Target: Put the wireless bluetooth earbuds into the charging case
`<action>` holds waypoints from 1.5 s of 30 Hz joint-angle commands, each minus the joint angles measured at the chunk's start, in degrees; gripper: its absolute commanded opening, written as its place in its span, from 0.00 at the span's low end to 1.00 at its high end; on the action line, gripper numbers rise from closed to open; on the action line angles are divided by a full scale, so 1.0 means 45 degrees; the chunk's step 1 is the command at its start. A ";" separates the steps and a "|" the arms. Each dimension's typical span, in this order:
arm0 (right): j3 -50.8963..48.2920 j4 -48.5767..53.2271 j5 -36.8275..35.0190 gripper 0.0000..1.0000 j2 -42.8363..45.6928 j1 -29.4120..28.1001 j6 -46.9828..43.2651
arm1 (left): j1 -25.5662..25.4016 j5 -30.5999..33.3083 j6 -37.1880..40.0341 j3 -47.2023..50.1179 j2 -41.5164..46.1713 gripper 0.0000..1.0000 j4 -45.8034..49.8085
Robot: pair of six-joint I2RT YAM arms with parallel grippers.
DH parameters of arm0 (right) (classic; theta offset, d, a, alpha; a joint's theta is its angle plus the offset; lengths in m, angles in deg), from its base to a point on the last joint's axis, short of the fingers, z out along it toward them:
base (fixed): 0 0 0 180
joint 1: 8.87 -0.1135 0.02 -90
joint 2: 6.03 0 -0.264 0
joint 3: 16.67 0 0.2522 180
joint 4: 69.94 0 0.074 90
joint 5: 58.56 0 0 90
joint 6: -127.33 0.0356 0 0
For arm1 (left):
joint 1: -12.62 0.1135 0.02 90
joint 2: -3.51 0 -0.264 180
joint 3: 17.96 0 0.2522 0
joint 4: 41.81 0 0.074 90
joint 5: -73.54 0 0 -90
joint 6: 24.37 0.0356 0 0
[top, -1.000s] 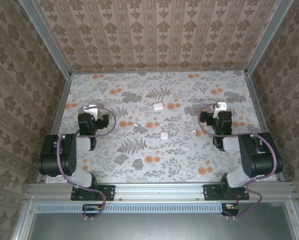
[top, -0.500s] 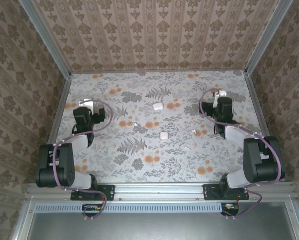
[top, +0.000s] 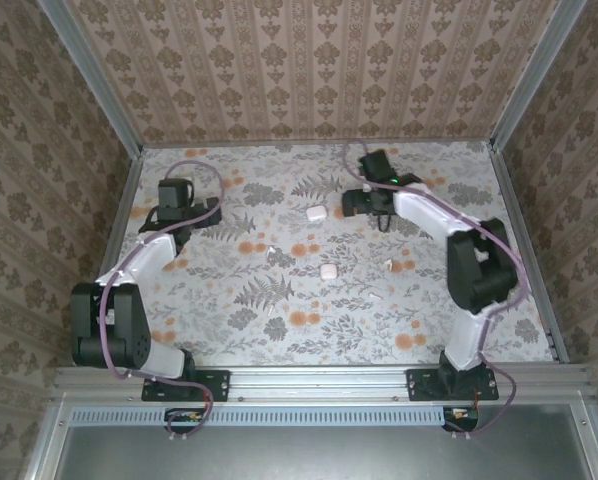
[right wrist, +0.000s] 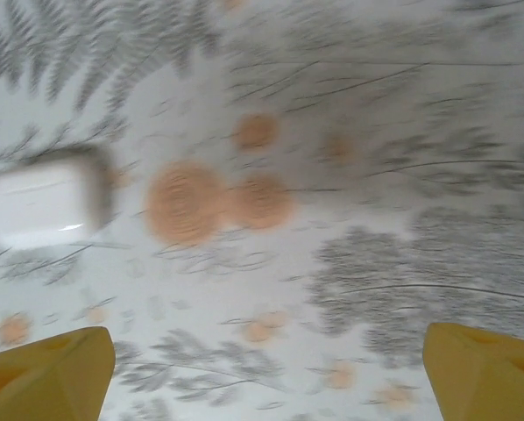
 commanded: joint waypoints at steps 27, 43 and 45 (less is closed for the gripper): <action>1.0868 0.7262 -0.0180 0.97 -0.7742 -0.2173 0.0392 | -0.2282 -0.4395 -0.3063 0.0046 -0.1776 1.00 0.0253; 1.1702 0.7389 0.0663 0.92 -0.9024 -0.1637 0.0894 | -0.2349 -0.5122 -0.3136 -0.0235 -0.2406 1.00 0.0040; 1.1952 0.7348 0.0819 0.90 -0.9120 -0.1548 0.0970 | -0.2407 -0.5277 -0.3073 -0.0311 -0.2417 1.00 -0.0029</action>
